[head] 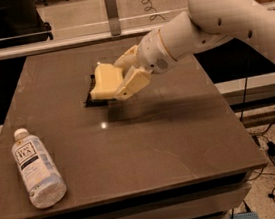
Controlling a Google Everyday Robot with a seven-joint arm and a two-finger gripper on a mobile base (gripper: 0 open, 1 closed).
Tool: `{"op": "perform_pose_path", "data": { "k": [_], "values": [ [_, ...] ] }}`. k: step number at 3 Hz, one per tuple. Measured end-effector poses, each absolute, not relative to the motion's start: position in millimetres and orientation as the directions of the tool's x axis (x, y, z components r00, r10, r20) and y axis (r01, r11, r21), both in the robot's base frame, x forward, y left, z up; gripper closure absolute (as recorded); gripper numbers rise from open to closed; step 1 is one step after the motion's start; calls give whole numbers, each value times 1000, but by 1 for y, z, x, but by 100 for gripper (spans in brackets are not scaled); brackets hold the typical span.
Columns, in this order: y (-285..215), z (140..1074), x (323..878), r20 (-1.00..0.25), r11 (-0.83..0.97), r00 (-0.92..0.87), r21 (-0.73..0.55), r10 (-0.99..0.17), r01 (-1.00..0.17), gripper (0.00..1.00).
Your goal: Move sponge near blue plastic bottle
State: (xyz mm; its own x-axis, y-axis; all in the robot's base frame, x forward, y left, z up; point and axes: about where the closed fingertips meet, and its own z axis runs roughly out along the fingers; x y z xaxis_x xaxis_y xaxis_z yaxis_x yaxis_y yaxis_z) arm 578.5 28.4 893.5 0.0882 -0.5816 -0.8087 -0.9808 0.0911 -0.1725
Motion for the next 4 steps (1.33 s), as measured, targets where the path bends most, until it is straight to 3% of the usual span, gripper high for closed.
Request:
{"op": "perform_pose_path", "data": {
  "k": [4],
  "values": [
    [108,850,410,-795,-224,207,-93,-570,-970,100]
  ]
}}
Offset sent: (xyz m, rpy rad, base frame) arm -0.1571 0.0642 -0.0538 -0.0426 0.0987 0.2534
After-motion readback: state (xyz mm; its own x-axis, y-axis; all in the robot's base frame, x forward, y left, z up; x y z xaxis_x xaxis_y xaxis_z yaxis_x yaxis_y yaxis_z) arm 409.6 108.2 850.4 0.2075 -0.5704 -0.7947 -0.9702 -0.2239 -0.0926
